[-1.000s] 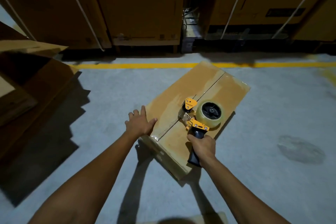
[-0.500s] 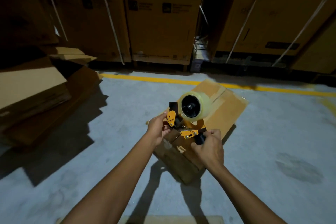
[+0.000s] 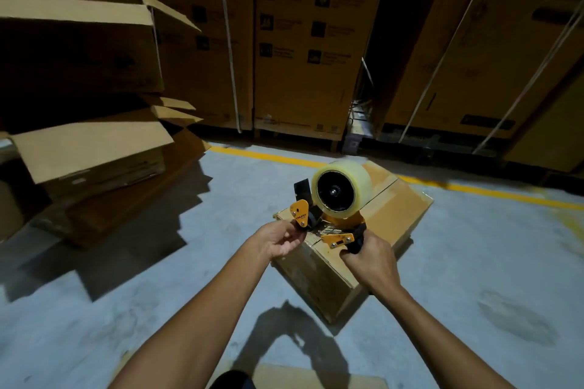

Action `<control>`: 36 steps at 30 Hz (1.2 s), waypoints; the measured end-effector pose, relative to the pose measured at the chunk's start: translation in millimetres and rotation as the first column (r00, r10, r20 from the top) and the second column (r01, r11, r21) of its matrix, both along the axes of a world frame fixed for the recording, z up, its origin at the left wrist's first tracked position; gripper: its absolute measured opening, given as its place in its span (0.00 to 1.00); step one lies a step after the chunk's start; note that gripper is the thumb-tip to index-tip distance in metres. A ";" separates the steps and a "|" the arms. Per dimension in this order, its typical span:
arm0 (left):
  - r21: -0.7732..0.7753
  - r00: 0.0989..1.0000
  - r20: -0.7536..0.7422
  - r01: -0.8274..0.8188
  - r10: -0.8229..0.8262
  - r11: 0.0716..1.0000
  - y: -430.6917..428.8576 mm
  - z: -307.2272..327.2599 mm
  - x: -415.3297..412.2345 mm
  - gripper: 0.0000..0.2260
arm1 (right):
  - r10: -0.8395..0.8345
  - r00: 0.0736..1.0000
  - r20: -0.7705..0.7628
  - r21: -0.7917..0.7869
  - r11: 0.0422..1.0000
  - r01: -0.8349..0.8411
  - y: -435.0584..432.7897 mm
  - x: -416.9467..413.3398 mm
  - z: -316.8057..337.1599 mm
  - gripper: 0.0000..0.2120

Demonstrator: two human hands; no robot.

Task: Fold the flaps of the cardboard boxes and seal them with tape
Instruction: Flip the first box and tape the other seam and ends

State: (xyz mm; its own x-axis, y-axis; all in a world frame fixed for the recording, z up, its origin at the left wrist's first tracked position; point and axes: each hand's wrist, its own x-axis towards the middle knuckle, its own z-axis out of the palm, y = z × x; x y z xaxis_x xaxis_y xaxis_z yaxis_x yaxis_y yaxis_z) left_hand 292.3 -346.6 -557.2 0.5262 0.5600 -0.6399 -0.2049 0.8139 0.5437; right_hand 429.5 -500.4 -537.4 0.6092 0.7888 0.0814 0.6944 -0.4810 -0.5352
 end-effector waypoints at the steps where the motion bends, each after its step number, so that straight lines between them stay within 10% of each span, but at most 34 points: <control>1: 0.007 1.000 -0.023 0.015 -0.015 1.000 1.5 -0.6 -2.2 0.13 | 0.008 1.000 0.005 -0.006 1.000 -0.008 1.1 -0.4 0.5 0.10; 9: 0.193 0.966 -0.258 0.039 0.013 0.980 35.9 -19.3 -2.0 0.13 | 0.047 0.996 -0.070 -0.056 0.997 -0.051 35.9 2.8 -11.6 0.05; 31: 0.279 0.887 -0.417 -0.084 0.199 0.957 184.8 -130.6 28.9 0.09 | -0.027 0.952 -0.304 -0.157 0.987 -0.021 183.7 32.7 -101.8 0.20; 36: 0.251 0.900 -0.395 -0.085 0.182 0.964 179.9 -151.7 35.6 0.10 | -0.024 0.952 -0.307 -0.190 0.981 -0.037 184.8 39.4 -113.9 0.10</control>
